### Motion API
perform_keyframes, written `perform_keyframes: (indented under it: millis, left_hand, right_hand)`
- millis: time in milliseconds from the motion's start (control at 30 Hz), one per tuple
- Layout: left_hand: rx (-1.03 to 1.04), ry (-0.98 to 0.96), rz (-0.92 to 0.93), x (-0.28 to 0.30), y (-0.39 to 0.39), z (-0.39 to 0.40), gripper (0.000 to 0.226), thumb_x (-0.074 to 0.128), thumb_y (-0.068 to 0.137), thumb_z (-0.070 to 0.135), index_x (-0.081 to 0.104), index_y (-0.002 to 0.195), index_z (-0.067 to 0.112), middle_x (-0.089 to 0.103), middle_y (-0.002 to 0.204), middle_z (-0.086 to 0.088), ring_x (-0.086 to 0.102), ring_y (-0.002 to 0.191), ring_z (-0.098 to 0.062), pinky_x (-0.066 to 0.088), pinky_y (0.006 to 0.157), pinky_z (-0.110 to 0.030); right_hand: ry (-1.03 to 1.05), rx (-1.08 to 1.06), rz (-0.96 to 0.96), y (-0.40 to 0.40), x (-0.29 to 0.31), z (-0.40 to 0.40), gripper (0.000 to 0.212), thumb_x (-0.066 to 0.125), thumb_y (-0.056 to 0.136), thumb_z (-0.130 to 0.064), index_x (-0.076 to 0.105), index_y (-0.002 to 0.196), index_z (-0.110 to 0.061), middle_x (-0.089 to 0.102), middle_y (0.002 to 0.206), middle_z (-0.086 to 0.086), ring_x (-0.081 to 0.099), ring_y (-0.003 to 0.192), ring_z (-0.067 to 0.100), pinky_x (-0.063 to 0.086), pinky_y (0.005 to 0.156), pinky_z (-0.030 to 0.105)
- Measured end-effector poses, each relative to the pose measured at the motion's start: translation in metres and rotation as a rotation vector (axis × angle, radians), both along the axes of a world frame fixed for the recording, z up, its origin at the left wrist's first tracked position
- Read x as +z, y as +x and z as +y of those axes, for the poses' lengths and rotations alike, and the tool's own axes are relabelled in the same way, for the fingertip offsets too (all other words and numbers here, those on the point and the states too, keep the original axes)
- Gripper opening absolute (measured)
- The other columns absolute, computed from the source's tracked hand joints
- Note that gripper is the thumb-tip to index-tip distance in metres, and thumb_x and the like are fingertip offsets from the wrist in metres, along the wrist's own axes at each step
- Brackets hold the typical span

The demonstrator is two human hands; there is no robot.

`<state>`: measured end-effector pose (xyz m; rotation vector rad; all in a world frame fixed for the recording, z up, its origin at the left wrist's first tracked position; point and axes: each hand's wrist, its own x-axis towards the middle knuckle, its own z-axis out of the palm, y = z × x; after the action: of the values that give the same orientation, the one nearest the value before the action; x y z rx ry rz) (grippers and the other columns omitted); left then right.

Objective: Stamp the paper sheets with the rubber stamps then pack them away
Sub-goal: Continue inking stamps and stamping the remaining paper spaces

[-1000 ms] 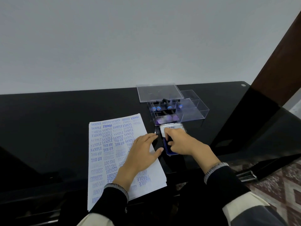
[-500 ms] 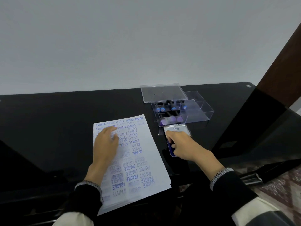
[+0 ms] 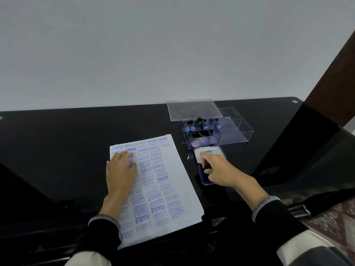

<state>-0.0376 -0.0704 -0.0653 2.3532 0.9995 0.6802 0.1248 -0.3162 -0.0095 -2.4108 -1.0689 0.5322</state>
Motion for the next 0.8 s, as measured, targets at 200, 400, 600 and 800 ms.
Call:
perform_keyframes:
  millis: [200, 400, 600, 800]
  left_hand:
    - [0.025, -0.073, -0.039, 0.005, -0.001, -0.001, 0.035, 0.057, 0.093, 0.014, 0.058, 0.128, 0.015, 0.050, 0.138, -0.001, 0.039, 0.133, -0.019, 0.033, 0.112, -0.047]
    - [0.040, -0.119, -0.040, 0.006, -0.007, 0.010, 0.036, 0.056, 0.094, 0.016, 0.056, 0.130, 0.017, 0.047, 0.142, 0.000, 0.038, 0.135, -0.018, 0.038, 0.108, -0.045]
    - [0.051, -0.073, -0.009, 0.001, -0.012, 0.013, 0.037, 0.056, 0.095, 0.019, 0.057, 0.131, 0.013, 0.045, 0.146, -0.003, 0.029, 0.142, -0.021, 0.026, 0.116, -0.046]
    - [0.039, -0.042, 0.023, -0.001, -0.014, 0.011, 0.039, 0.051, 0.096, 0.020, 0.054, 0.134, 0.013, 0.040, 0.150, -0.003, 0.025, 0.144, -0.019, 0.020, 0.119, -0.043]
  right_hand:
    - [-0.033, 0.055, -0.067, -0.008, 0.000, 0.008, 0.027, 0.051, 0.066, 0.013, 0.043, 0.081, -0.007, 0.054, 0.087, 0.013, 0.057, 0.079, 0.034, 0.054, 0.069, 0.050]
    - [0.044, -0.017, 0.011, -0.003, -0.003, 0.000, 0.028, 0.047, 0.072, 0.016, 0.043, 0.079, -0.011, 0.050, 0.083, 0.005, 0.046, 0.068, 0.016, 0.043, 0.056, 0.018]
    - [-0.003, 0.041, -0.089, -0.008, -0.002, 0.006, 0.030, 0.048, 0.065, 0.013, 0.038, 0.074, -0.014, 0.050, 0.081, 0.006, 0.047, 0.068, 0.021, 0.053, 0.066, 0.035]
    - [-0.140, 0.146, -0.368, -0.020, 0.003, 0.018, 0.026, 0.048, 0.070, 0.009, 0.033, 0.079, -0.011, 0.048, 0.083, 0.008, 0.044, 0.072, 0.027, 0.028, 0.050, 0.028]
